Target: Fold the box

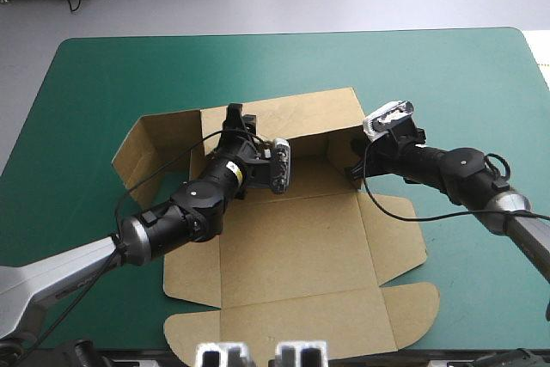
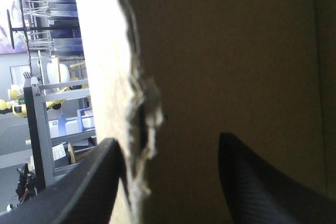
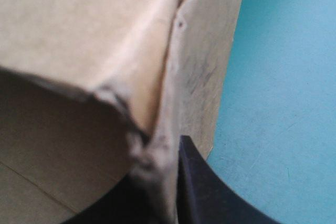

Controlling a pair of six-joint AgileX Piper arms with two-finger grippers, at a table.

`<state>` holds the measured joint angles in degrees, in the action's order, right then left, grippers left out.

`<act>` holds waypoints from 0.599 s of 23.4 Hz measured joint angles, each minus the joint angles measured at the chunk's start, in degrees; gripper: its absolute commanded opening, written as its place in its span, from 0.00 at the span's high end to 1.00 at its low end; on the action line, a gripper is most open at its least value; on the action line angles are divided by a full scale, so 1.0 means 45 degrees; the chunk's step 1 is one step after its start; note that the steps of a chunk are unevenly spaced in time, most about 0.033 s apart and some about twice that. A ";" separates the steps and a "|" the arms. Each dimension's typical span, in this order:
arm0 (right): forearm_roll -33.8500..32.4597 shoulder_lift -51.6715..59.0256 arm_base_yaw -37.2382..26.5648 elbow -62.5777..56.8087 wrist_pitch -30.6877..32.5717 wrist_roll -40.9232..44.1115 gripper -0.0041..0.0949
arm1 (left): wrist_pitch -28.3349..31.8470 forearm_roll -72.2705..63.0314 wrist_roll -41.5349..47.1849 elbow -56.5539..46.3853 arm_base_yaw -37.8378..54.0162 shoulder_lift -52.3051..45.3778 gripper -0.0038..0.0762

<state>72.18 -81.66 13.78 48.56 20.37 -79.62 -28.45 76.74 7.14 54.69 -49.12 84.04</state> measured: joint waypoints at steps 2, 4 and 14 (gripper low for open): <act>0.0000 -0.0028 0.0000 0.0000 -0.0045 0.0171 0.96 | -0.0169 0.0000 0.0345 -0.0006 -0.0931 -0.0038 0.43; 0.0000 -0.0081 0.0000 0.0000 -0.0043 0.0186 0.96 | -0.0544 -0.0047 0.0673 -0.0016 -0.1991 -0.0079 0.43; 0.0000 -0.0130 0.0012 0.0000 -0.0004 0.0624 0.96 | -0.1794 0.0195 0.2035 -0.0031 -0.4389 -0.0089 0.51</act>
<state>72.18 -82.25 13.83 48.56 20.36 -76.82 -36.53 77.62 16.30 54.56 -68.87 83.64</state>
